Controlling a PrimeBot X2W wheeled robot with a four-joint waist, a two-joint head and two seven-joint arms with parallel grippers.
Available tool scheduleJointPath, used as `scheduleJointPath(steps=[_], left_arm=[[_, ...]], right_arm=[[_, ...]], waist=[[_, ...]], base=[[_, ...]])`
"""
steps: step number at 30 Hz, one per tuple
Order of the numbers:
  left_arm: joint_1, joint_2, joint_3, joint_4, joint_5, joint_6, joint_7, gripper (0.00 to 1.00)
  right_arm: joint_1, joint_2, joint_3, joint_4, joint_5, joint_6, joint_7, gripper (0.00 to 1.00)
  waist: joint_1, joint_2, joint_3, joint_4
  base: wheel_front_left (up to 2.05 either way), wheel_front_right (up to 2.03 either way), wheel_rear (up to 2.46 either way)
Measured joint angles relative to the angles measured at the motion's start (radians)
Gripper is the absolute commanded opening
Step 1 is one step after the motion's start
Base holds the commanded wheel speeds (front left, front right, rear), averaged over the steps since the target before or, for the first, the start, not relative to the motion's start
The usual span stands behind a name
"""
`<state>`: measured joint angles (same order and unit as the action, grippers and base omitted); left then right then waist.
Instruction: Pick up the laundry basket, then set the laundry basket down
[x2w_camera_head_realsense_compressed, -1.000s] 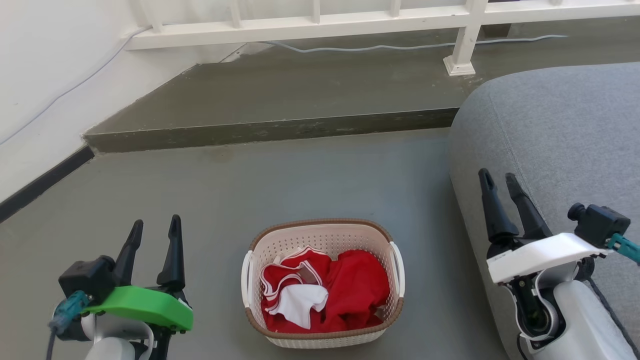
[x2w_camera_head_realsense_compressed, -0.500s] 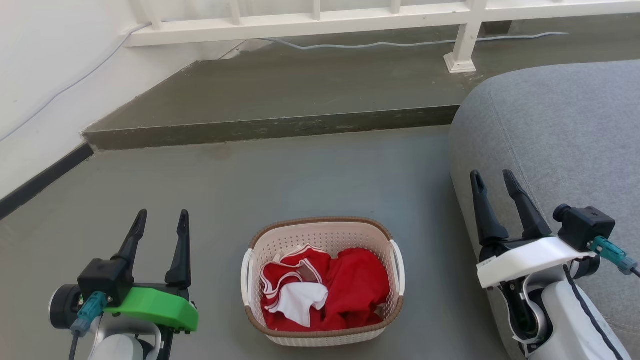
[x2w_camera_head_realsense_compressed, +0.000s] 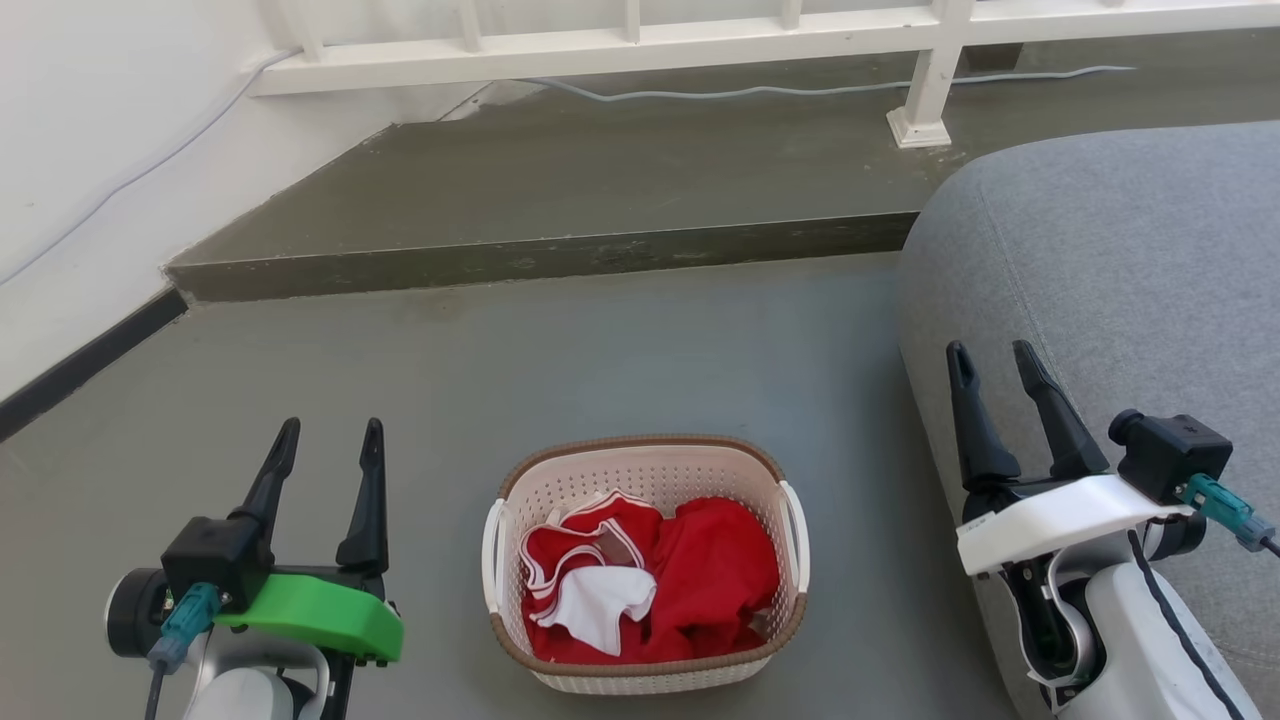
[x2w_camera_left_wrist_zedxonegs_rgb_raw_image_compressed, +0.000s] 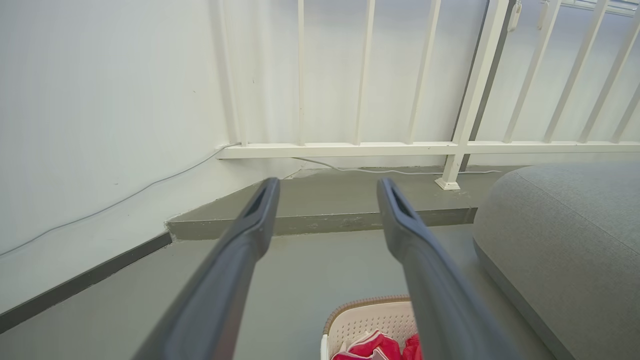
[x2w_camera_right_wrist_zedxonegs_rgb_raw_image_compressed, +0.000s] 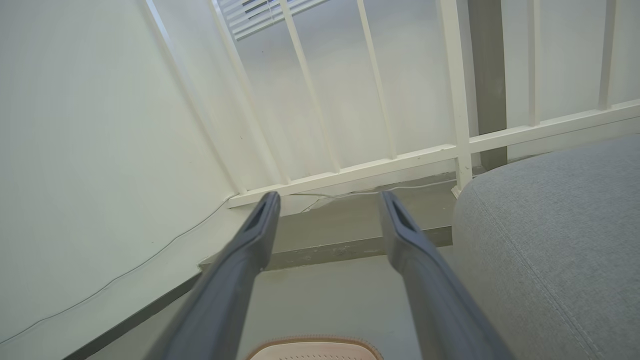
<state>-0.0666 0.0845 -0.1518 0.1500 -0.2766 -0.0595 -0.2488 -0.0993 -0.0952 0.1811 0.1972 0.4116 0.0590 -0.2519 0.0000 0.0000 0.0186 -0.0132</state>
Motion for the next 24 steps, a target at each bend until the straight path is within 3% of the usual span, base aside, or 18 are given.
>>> scheduleJointPath(steps=[24], left_arm=[[0.000, -0.013, 0.027, 0.001, 0.009, -0.021, 0.000, 1.00]], right_arm=[[0.000, 0.026, -0.017, 0.010, -0.034, 0.011, 0.000, 1.00]], waist=[[0.0000, 0.0000, 0.016, -0.005]], base=[[0.00, 0.00, 0.00]])
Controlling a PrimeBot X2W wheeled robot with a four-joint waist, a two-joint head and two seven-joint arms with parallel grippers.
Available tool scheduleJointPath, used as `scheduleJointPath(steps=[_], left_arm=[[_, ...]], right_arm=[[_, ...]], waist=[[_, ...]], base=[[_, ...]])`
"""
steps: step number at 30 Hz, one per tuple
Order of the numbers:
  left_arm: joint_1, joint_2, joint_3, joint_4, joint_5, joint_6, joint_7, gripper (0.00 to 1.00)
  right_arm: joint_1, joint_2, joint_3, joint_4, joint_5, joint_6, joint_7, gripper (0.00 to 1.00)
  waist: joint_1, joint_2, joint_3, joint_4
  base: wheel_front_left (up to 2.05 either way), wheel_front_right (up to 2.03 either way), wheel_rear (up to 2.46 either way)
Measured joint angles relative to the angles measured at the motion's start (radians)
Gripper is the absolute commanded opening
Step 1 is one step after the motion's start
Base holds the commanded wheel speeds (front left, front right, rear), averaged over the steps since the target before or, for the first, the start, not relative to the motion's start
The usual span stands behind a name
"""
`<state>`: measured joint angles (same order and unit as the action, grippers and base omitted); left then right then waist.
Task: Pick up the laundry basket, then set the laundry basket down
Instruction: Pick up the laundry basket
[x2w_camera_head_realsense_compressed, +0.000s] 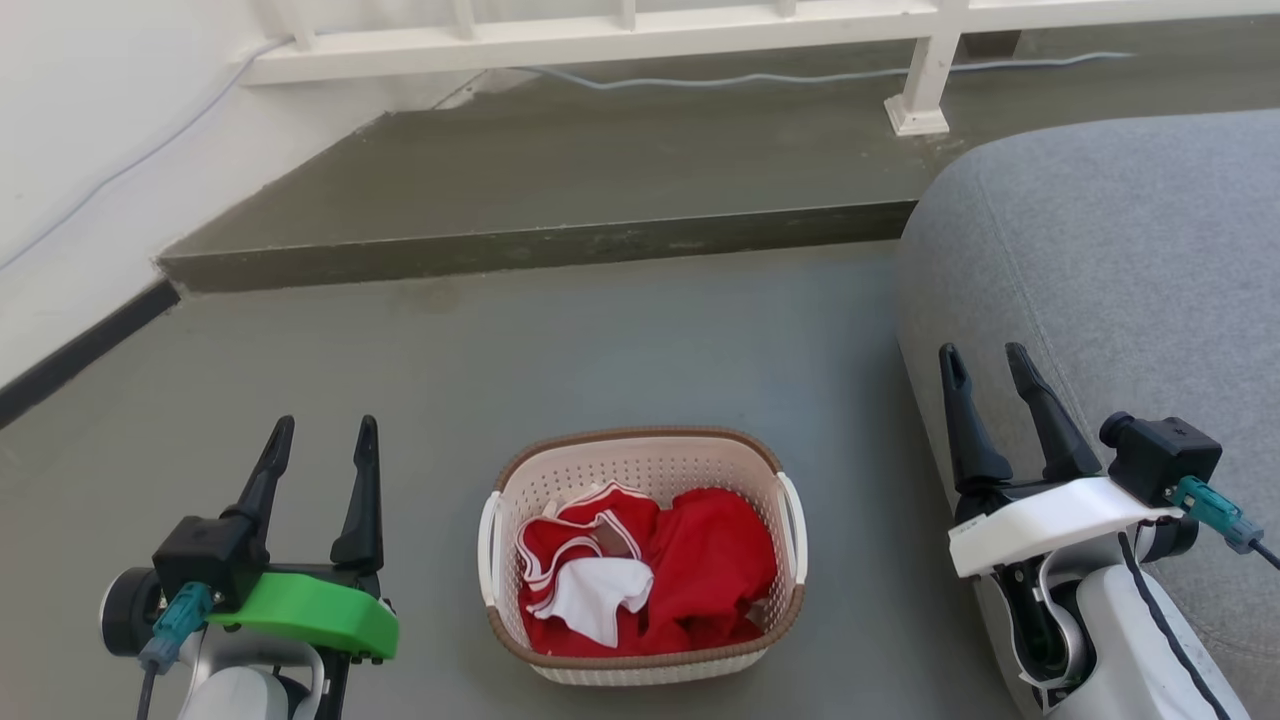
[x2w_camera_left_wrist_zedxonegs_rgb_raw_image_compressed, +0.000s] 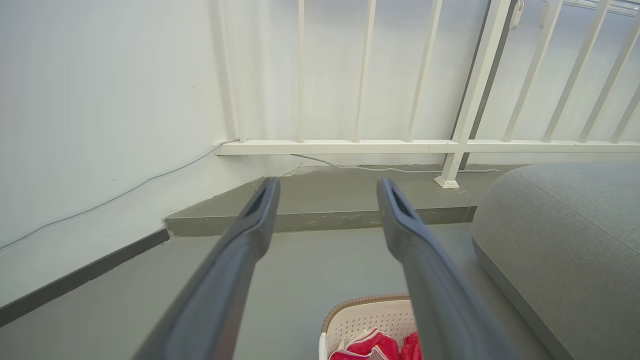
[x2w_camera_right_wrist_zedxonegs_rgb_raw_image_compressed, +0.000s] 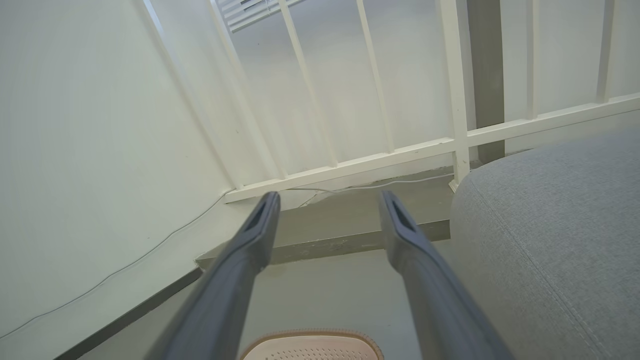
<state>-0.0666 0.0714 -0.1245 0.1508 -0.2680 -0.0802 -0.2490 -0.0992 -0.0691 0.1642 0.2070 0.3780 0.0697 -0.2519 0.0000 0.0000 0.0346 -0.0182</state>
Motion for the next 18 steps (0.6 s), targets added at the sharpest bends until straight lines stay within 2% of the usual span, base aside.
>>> scheduleJointPath(steps=[18], left_arm=[[-0.058, -0.015, 0.019, -0.027, 0.000, -0.018, -0.003, 1.00]], right_arm=[[-0.041, 0.007, -0.011, 0.003, 0.000, 0.003, 0.000, 1.00]], waist=[[0.0000, 0.0000, 0.133, -0.012]], base=[[0.00, 0.00, 0.00]])
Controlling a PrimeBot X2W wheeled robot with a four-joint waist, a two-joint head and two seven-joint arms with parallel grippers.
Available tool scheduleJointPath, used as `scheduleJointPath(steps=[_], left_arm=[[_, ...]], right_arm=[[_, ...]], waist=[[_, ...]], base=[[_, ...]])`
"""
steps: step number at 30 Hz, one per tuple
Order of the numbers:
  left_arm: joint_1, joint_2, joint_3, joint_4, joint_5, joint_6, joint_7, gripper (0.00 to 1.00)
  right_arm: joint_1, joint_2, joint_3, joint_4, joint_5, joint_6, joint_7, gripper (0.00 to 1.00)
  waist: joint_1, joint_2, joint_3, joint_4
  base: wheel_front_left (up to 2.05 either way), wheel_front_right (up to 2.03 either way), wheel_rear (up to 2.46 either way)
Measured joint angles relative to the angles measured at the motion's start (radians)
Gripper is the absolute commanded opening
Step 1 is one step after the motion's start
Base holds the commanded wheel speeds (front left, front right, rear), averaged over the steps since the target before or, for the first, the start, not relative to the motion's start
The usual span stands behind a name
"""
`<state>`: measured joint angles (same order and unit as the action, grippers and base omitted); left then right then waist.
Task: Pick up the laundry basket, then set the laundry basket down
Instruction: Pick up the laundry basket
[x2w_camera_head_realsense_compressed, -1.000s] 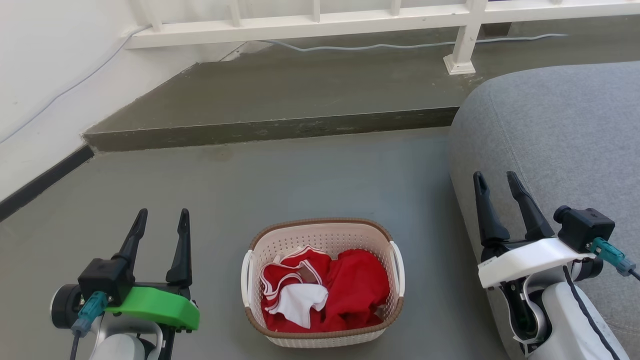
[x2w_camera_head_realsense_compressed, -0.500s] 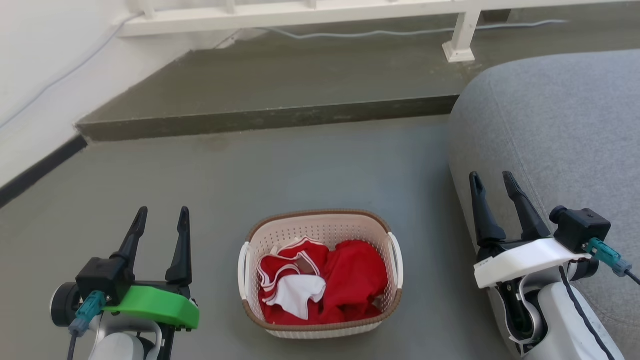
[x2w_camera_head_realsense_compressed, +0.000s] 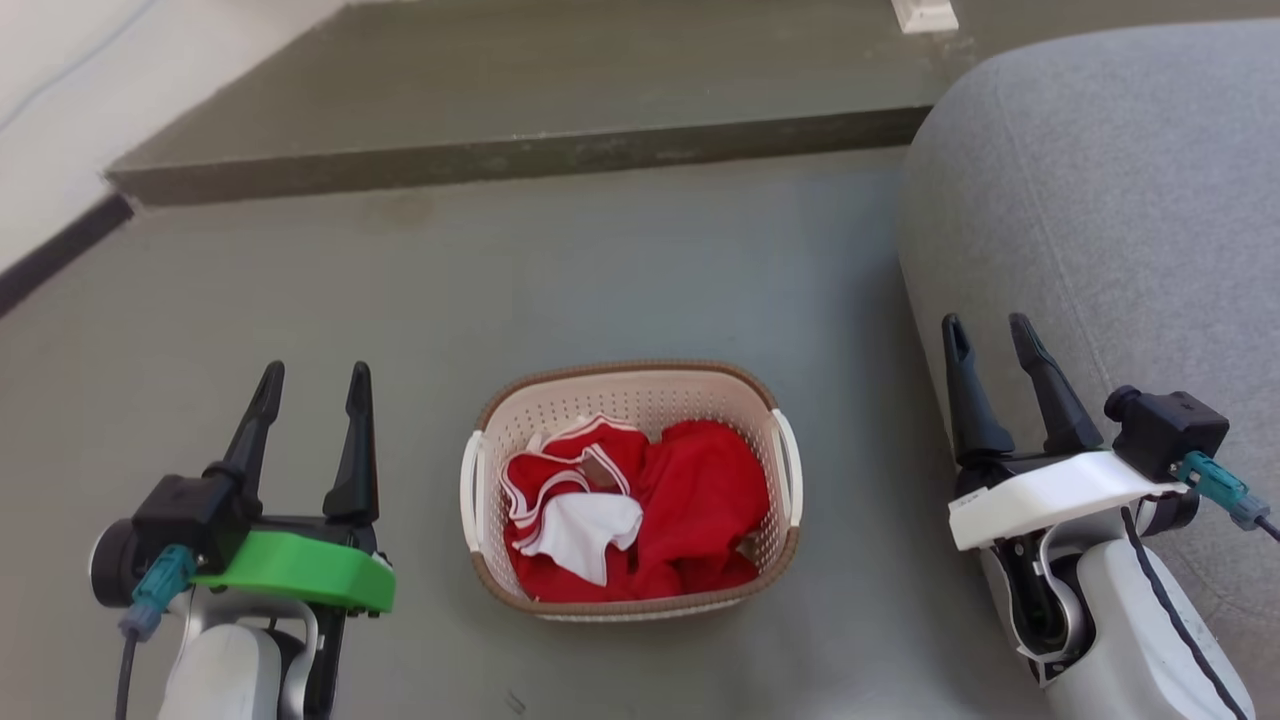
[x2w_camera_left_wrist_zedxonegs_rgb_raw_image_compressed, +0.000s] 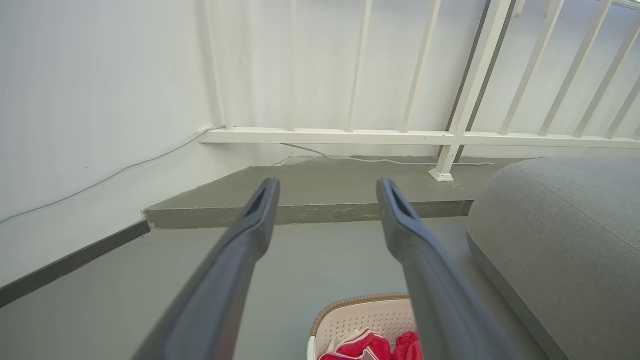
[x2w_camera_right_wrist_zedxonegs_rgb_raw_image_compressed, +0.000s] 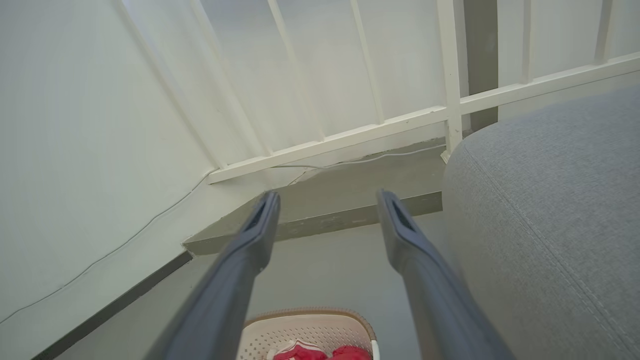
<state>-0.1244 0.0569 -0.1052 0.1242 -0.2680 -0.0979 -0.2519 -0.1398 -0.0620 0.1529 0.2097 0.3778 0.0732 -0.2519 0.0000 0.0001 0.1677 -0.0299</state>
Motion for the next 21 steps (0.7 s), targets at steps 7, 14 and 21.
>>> scheduleJointPath(steps=[7, 14, 21], left_arm=[[-0.032, -0.001, 0.001, 0.008, 0.000, -0.008, 0.000, 1.00], [-0.079, -0.001, 0.003, 0.037, 0.000, -0.012, 0.000, 1.00], [-0.126, -0.001, 0.002, 0.093, -0.003, -0.019, 0.000, 1.00]], right_arm=[[-0.033, 0.000, 0.000, 0.022, -0.002, 0.000, 0.000, 1.00], [-0.070, 0.001, 0.001, 0.061, -0.009, 0.000, 0.000, 1.00], [-0.127, 0.001, 0.014, 0.121, -0.009, 0.005, 0.000, 1.00]], waist=[[0.0000, 0.0000, 0.053, -0.003], [0.0000, 0.0000, 0.118, -0.006], [0.0000, 0.0000, 0.185, -0.009]], base=[[0.00, 0.00, 0.00], [0.00, 0.00, 0.00], [0.00, 0.00, 0.00]])
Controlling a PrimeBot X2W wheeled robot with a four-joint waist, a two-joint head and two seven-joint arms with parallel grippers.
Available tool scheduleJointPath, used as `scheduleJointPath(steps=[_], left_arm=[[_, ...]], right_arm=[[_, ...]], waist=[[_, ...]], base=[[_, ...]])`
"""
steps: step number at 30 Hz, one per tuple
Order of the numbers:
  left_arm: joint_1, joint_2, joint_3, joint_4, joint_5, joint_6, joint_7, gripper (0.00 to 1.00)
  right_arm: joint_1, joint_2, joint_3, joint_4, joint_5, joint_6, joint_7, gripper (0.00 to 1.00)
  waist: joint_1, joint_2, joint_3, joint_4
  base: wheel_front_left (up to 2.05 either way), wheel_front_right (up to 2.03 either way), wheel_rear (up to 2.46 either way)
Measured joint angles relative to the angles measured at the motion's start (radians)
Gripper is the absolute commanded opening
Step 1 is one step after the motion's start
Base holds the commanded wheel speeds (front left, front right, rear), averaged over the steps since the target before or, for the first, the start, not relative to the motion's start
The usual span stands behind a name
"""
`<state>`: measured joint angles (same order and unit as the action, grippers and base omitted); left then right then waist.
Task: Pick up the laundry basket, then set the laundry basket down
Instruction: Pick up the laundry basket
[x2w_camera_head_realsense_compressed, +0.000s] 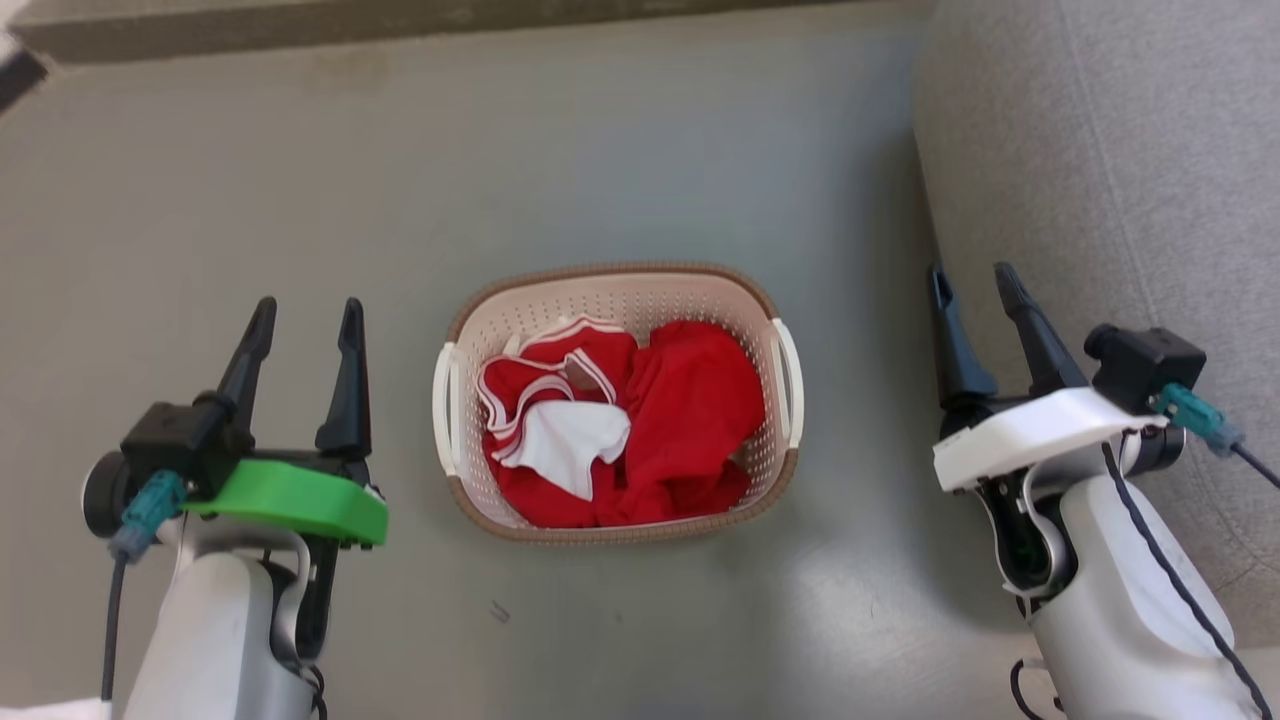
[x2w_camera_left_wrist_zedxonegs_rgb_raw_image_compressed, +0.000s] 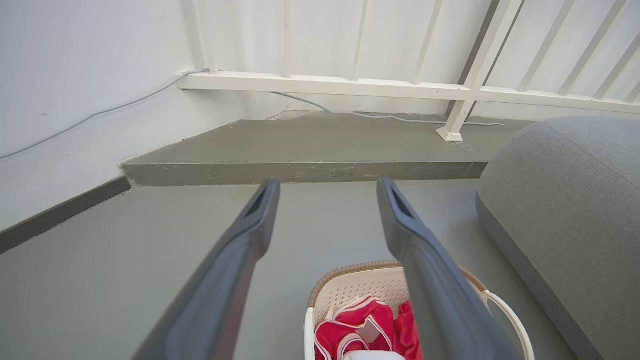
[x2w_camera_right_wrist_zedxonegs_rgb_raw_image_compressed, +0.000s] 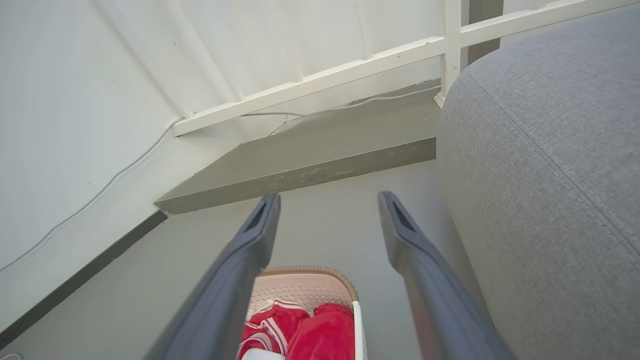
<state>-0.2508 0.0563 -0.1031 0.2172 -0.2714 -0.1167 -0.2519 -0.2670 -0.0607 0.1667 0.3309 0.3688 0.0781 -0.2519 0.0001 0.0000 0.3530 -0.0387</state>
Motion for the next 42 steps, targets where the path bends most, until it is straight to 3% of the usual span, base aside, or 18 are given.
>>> scheduleJointPath(steps=[23, 42], left_arm=[[-0.249, 0.003, -0.022, 0.265, -0.048, -0.007, 0.006, 1.00], [-0.470, 0.001, -0.101, 0.485, -0.089, -0.008, 0.066, 1.00]], right_arm=[[-0.265, 0.000, 0.034, 0.232, 0.004, -0.009, 0.004, 1.00], [-0.482, -0.002, 0.132, 0.432, 0.125, -0.012, 0.041, 1.00]], waist=[[0.0001, 0.0000, 0.257, 0.012], [0.0000, 0.0000, 0.452, 0.026]], base=[[0.00, 0.00, 0.00], [0.00, 0.00, 0.00]])
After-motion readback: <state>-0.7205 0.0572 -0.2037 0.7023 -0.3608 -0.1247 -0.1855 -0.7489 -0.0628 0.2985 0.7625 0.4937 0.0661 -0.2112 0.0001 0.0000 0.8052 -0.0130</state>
